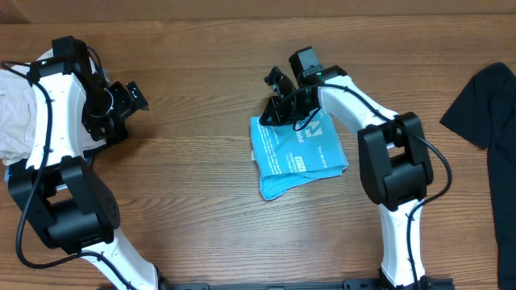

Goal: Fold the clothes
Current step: 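Press the square bundle flat and retract the right gripper rightward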

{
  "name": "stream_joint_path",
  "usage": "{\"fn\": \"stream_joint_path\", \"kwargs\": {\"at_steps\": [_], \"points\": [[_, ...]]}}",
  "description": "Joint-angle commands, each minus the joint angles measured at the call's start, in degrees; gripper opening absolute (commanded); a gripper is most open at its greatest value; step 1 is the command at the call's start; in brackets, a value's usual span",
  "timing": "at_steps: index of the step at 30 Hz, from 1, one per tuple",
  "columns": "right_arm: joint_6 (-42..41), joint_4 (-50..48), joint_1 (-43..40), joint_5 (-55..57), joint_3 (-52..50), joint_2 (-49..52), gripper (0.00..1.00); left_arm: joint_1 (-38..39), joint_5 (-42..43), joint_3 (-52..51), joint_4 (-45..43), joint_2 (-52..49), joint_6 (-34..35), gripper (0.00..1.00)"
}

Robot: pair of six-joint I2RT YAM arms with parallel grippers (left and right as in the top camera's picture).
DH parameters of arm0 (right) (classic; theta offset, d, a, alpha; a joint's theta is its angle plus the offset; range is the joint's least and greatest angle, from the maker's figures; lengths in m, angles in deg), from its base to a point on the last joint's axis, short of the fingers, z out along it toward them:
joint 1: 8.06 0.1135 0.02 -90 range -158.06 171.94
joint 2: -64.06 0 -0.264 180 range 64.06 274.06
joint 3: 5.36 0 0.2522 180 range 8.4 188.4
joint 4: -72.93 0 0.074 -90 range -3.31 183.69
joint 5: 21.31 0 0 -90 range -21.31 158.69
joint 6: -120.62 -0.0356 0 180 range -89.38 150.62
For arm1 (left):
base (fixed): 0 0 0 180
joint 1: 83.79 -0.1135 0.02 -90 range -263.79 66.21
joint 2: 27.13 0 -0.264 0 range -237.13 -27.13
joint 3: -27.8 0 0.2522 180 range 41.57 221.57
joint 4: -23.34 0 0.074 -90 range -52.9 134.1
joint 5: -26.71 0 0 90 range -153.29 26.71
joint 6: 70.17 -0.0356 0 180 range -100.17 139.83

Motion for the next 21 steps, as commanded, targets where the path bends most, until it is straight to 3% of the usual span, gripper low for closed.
{"fn": "stream_joint_path", "kwargs": {"at_steps": [1,7,12,16,21], "points": [[-1.14,-1.33,-2.10,-2.95,1.84,-0.92,0.06,0.02,0.68,0.15,-0.04,-0.50,-0.09,1.00],[0.81,10.91,-7.67,-11.47,4.42,-10.45,0.06,0.02,0.68,0.15,-0.04,-0.50,-0.09,1.00],[16.46,33.53,-7.37,-10.99,3.23,-13.00,0.06,0.02,0.68,0.15,-0.04,-0.50,-0.09,1.00],[17.38,32.85,-4.72,-9.03,-3.50,-13.00,0.06,0.02,0.68,0.15,-0.04,-0.50,-0.09,1.00],[16.70,21.79,-3.13,-8.81,-16.46,-13.00,0.06,0.02,0.68,0.15,-0.04,-0.48,-0.09,1.00]]}}
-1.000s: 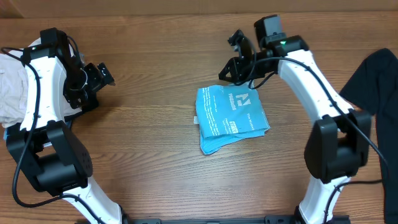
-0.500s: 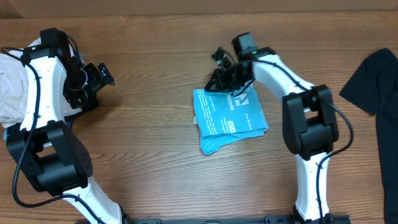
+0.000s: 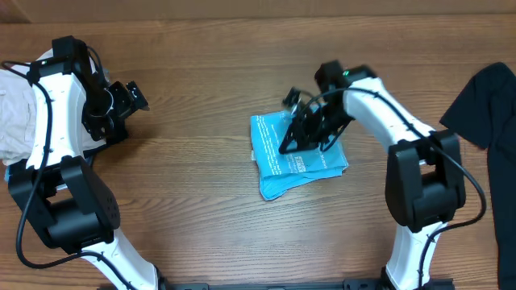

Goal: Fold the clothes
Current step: 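Press the square bundle flat and retract the right gripper rightward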

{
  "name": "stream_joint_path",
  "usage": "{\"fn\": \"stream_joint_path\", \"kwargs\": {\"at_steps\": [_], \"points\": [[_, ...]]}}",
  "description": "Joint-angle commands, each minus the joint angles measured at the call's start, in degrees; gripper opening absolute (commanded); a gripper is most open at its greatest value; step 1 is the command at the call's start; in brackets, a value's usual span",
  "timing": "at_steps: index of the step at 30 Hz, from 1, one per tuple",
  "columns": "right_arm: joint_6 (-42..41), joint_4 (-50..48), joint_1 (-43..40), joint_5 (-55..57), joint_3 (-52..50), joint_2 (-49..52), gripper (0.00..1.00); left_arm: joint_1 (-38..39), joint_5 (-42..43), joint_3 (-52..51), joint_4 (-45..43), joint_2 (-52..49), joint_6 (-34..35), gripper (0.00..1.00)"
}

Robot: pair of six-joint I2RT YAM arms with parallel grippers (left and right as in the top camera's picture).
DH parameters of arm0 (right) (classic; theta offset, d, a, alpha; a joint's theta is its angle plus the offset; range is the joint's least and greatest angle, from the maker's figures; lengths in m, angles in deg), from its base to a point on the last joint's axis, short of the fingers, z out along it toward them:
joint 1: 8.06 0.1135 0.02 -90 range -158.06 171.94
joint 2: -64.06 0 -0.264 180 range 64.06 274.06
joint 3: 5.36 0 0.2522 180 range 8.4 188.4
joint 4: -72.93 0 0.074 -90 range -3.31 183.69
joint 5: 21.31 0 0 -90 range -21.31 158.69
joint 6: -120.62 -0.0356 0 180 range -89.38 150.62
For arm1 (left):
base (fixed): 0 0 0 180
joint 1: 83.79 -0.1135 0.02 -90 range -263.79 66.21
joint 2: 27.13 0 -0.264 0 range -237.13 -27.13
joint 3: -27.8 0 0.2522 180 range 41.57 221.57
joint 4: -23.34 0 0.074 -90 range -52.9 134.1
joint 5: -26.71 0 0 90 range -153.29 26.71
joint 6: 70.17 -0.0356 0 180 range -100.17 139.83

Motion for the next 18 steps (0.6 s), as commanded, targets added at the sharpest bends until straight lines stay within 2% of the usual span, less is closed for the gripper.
{"fn": "stream_joint_path", "kwargs": {"at_steps": [1,4,5,8,11,15,17,18], "points": [[0.55,-6.62,0.17,0.26,-9.35,-0.02,0.07,0.02,0.66,0.15,-0.04,-0.50,-0.09,1.00],[-3.72,-12.81,0.11,4.44,-15.39,-0.02,0.08,0.02,0.66,0.15,-0.04,-0.50,-0.09,1.00],[-6.45,-16.02,0.11,6.80,-17.33,-0.02,0.11,0.02,0.66,0.15,-0.04,-0.50,-0.09,1.00],[-8.00,-17.09,-0.52,6.84,-17.90,-0.04,0.13,0.02,0.66,0.15,-0.04,-0.50,-0.09,1.00],[-7.89,-12.66,-1.66,5.53,-15.06,-0.68,0.12,0.02,0.66,0.15,-0.04,-0.50,-0.09,1.00],[-4.50,-3.02,-2.67,1.05,-6.12,-5.25,0.12,0.02,0.66,0.15,-0.04,-0.50,-0.09,1.00],[-4.55,0.85,-3.93,3.76,-0.83,-8.04,0.12,0.02,0.66,0.15,-0.04,-0.50,-0.09,1.00],[-4.98,3.65,-5.60,9.07,3.39,-9.88,0.12,0.02,0.66,0.15,-0.04,-0.50,-0.09,1.00]]}}
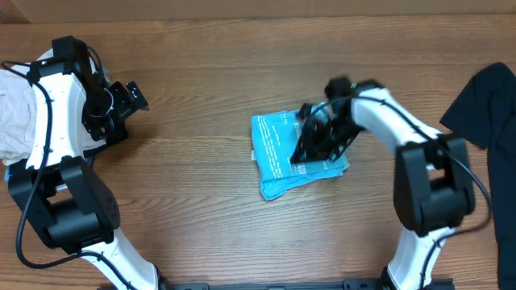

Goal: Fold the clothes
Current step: 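Press the square bundle flat and retract the right gripper rightward, then move the left gripper over the blue square and grasp it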

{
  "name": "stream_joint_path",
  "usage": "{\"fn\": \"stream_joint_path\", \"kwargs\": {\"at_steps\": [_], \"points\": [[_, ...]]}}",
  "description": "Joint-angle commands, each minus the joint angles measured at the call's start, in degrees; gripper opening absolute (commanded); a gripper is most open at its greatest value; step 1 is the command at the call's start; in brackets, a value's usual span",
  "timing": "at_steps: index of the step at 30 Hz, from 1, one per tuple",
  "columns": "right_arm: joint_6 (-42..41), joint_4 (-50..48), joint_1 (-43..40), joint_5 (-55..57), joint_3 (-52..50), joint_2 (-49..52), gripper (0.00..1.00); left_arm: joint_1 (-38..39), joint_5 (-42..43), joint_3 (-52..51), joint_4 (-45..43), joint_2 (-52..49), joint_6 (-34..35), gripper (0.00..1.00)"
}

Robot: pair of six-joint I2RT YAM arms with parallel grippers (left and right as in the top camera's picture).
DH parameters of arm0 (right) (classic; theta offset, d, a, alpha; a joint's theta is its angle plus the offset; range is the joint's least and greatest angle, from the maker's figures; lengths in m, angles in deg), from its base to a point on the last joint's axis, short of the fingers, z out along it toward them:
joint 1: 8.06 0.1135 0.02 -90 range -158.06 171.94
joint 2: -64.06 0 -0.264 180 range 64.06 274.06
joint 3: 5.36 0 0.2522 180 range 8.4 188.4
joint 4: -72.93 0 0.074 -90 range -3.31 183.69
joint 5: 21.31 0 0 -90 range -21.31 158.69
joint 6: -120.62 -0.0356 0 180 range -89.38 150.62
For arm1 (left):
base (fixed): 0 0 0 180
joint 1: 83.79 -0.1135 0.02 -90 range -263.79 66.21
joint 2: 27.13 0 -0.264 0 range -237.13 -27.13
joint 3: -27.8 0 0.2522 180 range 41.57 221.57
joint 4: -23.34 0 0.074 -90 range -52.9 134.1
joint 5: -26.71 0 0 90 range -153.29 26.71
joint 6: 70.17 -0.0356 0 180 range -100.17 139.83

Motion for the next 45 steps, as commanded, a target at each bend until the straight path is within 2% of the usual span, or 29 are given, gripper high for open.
{"fn": "stream_joint_path", "kwargs": {"at_steps": [1,2,3,5,7,8,16,17,20,21,27,30,34,37,40,43,45], "points": [[0.31,5.03,-4.72,10.67,11.82,-7.98,0.12,0.02,0.66,0.15,-0.04,-0.48,-0.09,1.00],[-0.76,6.16,-6.05,13.94,13.86,-8.61,0.13,0.02,0.66,0.15,-0.04,-0.50,-0.09,1.00],[-3.37,7.63,-8.31,19.67,16.68,-9.27,0.19,0.02,0.66,0.15,-0.04,-0.50,-0.09,1.00],[-7.78,8.92,-12.52,29.97,20.17,-9.57,0.35,0.02,0.66,0.15,-0.04,-0.50,-0.07,1.00],[-8.59,8.11,-16.33,35.23,20.65,-9.57,0.51,0.02,0.66,0.15,-0.04,-0.50,-0.09,1.00],[-8.57,8.02,-18.88,36.59,20.59,-9.55,1.00,0.02,0.66,0.15,-0.04,-0.50,-0.09,1.00],[-8.55,8.02,-24.74,36.57,20.59,-9.55,1.00,0.02,1.57,0.15,-7.85,-0.50,1.25,1.00],[-8.55,8.04,-24.74,36.57,20.59,-9.55,1.00,0.02,3.65,0.17,-8.37,-0.50,1.14,1.00],[-8.55,8.04,-24.74,36.57,20.59,-9.55,1.00,0.74,17.25,0.17,-9.53,-0.50,-2.29,1.00],[-8.55,8.04,-24.74,36.57,20.59,-9.55,1.00,2.16,17.77,0.20,-9.62,-0.31,-2.23,1.00],[-8.57,8.04,-24.74,36.57,20.59,-9.55,1.00,19.30,9.22,0.20,-10.27,-0.20,0.24,1.00],[-8.55,8.04,-24.74,36.59,20.59,-9.55,1.00,31.23,2.45,0.20,-13.14,-0.22,1.66,1.00],[-8.57,8.04,-24.74,36.57,20.59,-9.55,1.00,43.54,-4.00,0.20,-18.95,-0.22,1.55,1.00],[-8.57,8.04,-24.74,36.57,20.59,-9.55,1.00,49.18,-10.82,0.17,-20.35,-0.31,-0.33,1.00],[-8.55,8.04,-24.74,36.57,20.59,-9.55,1.00,52.68,-20.44,0.17,-17.66,-0.42,6.54,1.00],[-8.57,8.04,-24.74,36.57,20.59,-9.55,1.00,54.07,-21.94,-0.44,-14.25,-0.52,11.02,1.00],[-8.57,8.04,-24.74,36.57,20.59,-9.55,1.00,53.96,-21.79,-2.84,-15.15,-0.52,12.41,1.00]]}}
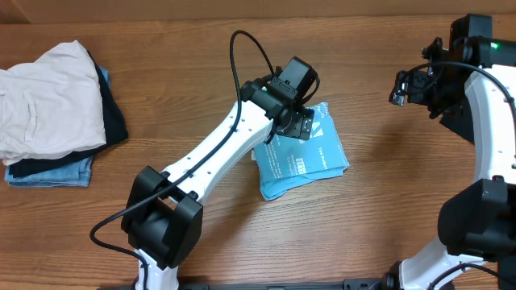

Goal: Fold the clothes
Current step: 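Move the left gripper over the blue square and grasp it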

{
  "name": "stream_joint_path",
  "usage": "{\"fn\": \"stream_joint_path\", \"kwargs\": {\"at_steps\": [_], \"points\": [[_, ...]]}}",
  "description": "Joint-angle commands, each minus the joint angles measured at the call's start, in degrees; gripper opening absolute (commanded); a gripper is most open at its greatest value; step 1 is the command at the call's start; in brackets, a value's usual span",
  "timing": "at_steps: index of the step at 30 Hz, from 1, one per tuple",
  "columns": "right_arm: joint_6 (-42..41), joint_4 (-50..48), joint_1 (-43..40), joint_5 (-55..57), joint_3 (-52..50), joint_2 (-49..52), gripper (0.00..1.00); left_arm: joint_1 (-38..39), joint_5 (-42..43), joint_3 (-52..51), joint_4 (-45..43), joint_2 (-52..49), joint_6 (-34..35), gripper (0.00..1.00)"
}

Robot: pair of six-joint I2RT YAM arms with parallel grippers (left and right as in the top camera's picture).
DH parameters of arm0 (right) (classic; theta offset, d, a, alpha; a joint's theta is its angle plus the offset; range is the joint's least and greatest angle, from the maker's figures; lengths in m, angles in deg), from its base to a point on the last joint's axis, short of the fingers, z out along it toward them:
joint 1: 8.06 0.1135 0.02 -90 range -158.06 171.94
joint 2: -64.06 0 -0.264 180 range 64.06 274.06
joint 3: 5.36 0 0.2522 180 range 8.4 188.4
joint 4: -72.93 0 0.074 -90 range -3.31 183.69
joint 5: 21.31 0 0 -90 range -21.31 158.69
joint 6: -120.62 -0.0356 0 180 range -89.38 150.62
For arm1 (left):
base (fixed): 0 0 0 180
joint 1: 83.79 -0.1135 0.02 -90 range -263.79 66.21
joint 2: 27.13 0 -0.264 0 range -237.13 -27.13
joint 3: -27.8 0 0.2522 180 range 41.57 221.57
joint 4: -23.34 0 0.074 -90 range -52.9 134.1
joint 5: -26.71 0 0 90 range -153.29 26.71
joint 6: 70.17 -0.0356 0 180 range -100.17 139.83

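A folded light-blue shirt (302, 161) with white print lies at the table's middle. My left gripper (299, 126) reaches across from the lower left and sits down on the shirt's upper left part; its jaws are hidden under the wrist, so their state cannot be read. My right gripper (399, 87) hovers off to the upper right, well apart from the shirt, its fingers spread with nothing between them.
A stack of folded clothes sits at the far left: a cream garment (48, 101) on top, a dark one under it, and light-blue jeans (48, 171) at the bottom. The right arm (492, 121) runs along the table's right edge.
My right gripper has left the blue shirt and now sits at the upper right. My left arm, which stood over the stack at the far left, now reaches to the shirt's upper left part.
My right gripper was first at the blue shirt's top edge, then on its middle, then on its right half, while the left arm stayed at the far left. Now the right arm is withdrawn and the left gripper is on the shirt.
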Motion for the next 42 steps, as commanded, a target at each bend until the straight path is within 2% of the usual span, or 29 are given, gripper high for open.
{"fn": "stream_joint_path", "kwargs": {"at_steps": [1,11,13,22,24,27,28,31,34,39,42], "points": [[-0.37,-0.26,-0.13,0.55,0.83,-0.22,1.00,0.04,-3.58,-4.02,-2.21,-0.52,4.42,1.00],[-0.39,-0.26,-0.13,0.57,0.83,-0.22,1.00,0.04,-3.48,-18.27,-13.73,-1.01,4.68,1.00],[-0.37,-0.26,-0.13,0.55,0.83,-0.22,1.00,0.04,-1.14,-19.98,-15.96,-1.73,4.63,1.00],[-0.37,-0.26,-0.13,0.55,0.83,-0.22,1.00,0.00,7.21,-20.63,-18.38,-13.14,5.70,0.98],[-0.39,-0.26,-0.13,0.55,0.83,-0.22,1.00,0.00,9.03,-20.63,-18.69,-14.21,5.70,0.84],[-0.37,-0.26,-0.13,0.55,0.83,-0.22,1.00,0.00,9.11,-20.59,-18.64,-14.21,5.73,0.45],[-0.39,-0.26,-0.13,0.55,0.83,-0.22,1.00,-0.02,9.11,-20.59,-18.64,-14.21,5.73,0.36],[-0.37,-0.26,-0.13,0.55,0.83,-0.22,1.00,0.00,9.11,-20.59,-18.60,-14.21,5.70,0.23],[-0.37,-0.26,-0.13,0.55,0.83,-0.22,1.00,-0.09,8.37,-19.65,-17.66,-14.14,5.51,0.04],[-0.37,-0.26,-0.13,0.55,0.83,-0.22,1.00,-2.86,-0.22,-7.45,-4.42,-14.10,5.22,0.04],[-0.37,-0.26,-0.13,0.55,0.83,-0.22,1.00,-4.52,-4.70,2.14,2.40,-14.10,2.58,0.04]]}}
